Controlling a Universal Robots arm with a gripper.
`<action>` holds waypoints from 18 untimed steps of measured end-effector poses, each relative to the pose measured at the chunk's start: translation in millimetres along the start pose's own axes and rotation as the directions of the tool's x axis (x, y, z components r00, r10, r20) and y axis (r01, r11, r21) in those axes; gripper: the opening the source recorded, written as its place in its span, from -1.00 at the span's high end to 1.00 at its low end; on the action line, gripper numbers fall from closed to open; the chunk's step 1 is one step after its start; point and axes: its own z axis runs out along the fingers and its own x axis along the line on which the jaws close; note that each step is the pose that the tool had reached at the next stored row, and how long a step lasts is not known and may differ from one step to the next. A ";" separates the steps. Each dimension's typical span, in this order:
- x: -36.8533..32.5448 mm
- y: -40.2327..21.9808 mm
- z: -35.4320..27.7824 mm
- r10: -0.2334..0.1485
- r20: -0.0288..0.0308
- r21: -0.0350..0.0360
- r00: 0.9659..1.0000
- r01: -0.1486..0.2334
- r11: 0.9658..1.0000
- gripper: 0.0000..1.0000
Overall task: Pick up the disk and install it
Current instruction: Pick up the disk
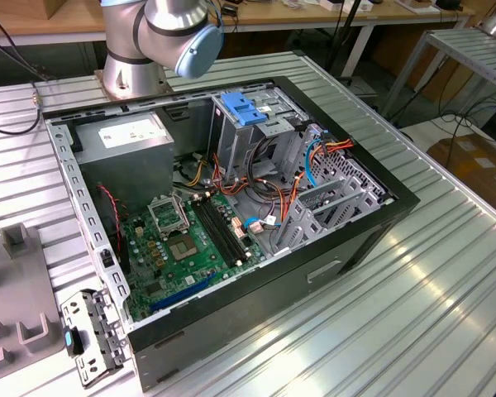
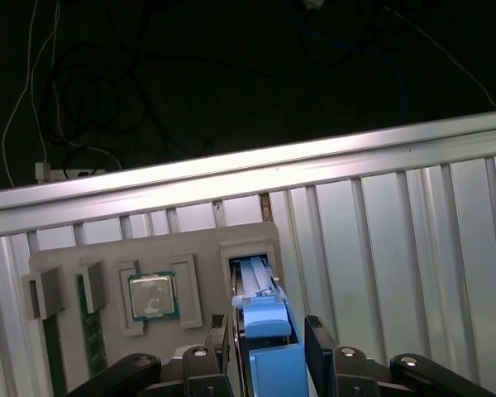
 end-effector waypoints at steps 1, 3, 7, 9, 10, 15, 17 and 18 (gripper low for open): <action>0.0 0.3 0.2 -0.001 0.000 0.000 1.000 0.001 1.000 0.00; 0.1 0.4 0.4 -0.003 0.000 0.000 1.000 0.003 1.000 0.00; 0.1 0.4 1.7 -0.004 0.000 0.000 1.000 0.004 1.000 0.00; 0.1 0.4 2.2 -0.005 0.000 0.000 1.000 0.005 1.000 0.00; 0.1 0.4 2.6 -0.005 0.000 0.000 1.000 0.005 1.000 0.00; 0.1 0.4 3.4 -0.005 0.000 0.000 1.000 0.005 1.000 0.00; 0.1 0.4 3.5 -0.005 0.000 0.000 1.000 0.005 1.000 0.00; 0.1 0.4 3.5 -0.005 0.000 0.000 1.000 0.005 1.000 0.00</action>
